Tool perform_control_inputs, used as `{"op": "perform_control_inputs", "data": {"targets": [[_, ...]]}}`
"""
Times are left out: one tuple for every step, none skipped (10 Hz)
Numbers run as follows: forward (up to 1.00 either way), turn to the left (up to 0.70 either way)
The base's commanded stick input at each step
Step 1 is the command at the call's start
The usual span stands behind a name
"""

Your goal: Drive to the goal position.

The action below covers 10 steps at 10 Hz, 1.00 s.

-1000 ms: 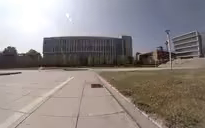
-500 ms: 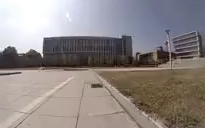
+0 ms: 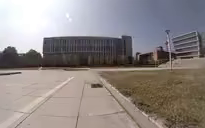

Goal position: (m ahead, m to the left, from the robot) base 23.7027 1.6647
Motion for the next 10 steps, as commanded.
{"op": "perform_control_inputs", "data": {"targets": [[0.04,0.0],[0.04,0.0],[0.04,0.0],[0.04,0.0],[0.04,0.0],[0.04,0.0],[0.04,0.0],[0.04,0.0],[0.04,0.0],[0.04,0.0]]}}
